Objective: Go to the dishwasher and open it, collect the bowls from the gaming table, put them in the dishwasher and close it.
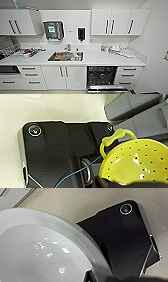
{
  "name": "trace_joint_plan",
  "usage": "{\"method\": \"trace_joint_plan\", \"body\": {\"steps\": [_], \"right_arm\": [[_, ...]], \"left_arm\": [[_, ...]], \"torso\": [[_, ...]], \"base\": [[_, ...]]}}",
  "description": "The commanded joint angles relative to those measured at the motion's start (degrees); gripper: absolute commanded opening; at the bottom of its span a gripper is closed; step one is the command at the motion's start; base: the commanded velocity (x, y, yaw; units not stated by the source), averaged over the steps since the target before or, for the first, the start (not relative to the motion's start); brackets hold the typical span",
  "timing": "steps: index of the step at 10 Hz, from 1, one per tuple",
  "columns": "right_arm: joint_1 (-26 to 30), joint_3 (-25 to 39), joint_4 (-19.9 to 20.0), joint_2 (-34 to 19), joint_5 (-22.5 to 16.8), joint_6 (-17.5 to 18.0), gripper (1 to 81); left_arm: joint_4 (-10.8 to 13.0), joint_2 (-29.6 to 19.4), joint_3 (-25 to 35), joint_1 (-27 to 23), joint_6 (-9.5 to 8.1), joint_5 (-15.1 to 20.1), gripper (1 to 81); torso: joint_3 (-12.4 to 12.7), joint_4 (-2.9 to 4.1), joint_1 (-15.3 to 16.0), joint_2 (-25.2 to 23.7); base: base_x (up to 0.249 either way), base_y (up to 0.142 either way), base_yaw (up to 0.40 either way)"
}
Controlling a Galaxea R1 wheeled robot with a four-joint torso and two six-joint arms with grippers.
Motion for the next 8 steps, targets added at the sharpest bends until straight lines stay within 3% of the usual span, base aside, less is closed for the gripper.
{"method": "trace_joint_plan", "body": {"steps": [1,8], "right_arm": [[3.1,1.5,-1.0,-1.6,-0.5,0.0,1.0],[3.1,1.1,-1.0,-1.3,-0.5,0.0,1.0]], "left_arm": [[0.4,-1.3,0.4,-2.7,-0.24,1.0,1.0],[0.0,-1.2,0.4,-2.7,-0.24,1.0,1.0]], "torso": [[0.0,0.0,0.0,0.0],[0.0,0.0,0.0,0.0]], "base": [[0.122,0.0,0.0],[0.11,0.0,0.0]]}}
